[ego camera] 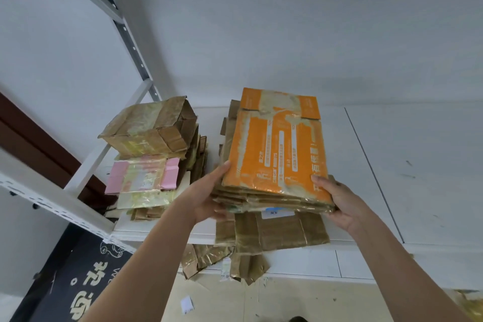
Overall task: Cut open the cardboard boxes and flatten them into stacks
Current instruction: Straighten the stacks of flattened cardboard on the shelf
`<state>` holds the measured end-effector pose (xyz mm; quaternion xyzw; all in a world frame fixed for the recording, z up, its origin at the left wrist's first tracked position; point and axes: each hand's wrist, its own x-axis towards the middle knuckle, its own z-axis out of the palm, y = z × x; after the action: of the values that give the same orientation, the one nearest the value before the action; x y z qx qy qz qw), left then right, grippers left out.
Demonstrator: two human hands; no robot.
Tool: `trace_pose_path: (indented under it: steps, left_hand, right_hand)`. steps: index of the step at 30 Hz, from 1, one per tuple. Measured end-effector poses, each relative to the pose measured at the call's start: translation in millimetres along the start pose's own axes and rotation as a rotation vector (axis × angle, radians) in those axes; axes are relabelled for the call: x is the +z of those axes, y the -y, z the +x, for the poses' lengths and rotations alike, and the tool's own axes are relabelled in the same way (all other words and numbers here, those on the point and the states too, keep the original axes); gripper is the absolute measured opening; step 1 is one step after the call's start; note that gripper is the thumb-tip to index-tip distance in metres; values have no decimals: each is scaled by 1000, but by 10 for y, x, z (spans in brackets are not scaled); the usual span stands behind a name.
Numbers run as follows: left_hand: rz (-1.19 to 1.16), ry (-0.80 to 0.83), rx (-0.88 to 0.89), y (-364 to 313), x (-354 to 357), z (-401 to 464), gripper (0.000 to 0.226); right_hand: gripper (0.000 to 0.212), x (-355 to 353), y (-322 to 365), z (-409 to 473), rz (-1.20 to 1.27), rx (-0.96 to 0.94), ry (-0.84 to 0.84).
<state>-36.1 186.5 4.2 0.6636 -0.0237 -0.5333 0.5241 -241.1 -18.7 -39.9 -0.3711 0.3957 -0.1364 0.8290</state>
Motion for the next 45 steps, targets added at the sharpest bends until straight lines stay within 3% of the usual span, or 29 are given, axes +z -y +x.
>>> trace_pose_path:
  steps: [5, 9, 13, 17, 23, 32, 34, 36, 39, 42, 45]
  left_hand:
    - [-50, -50, 164, -219, -41, -54, 89]
    - [-84, 23, 185, -315, -28, -253, 63]
    - [-82, 51, 31, -25, -58, -270, 52]
    - [-103, 11, -124, 463, -37, -141, 58]
    - [-159, 13, -77, 553, -71, -11, 46]
    - [-73, -8, 139, -35, -263, 18, 43]
    - [-28, -33, 101, -46, -309, 59, 51]
    - [-4, -62, 32, 62, -313, 43, 43]
    - [-21, -111, -69, 313, -342, 36, 38]
    - [7, -107, -91, 388, -329, 51, 33]
    - [-57, -127, -69, 428, -289, 83, 37]
  right_hand:
    - [59, 75, 223, -81, -10, -87, 77]
    - [74, 75, 249, -174, -8, -85, 176]
    - [96, -104, 73, -199, -80, 5, 184]
    - [65, -250, -212, -242, -211, 104, 111]
    - [57, -242, -233, -257, -255, 87, 88]
    - [50, 142, -23, -196, -155, -72, 70]
    - [47, 203, -142, -114, -96, -1, 47]
    - [43, 187, -293, -45, -77, 88, 44]
    - [55, 126, -409, -32, -195, 115, 59]
    - [66, 81, -368, -46, -320, 87, 46]
    - [56, 27, -321, -13, -237, 146, 98]
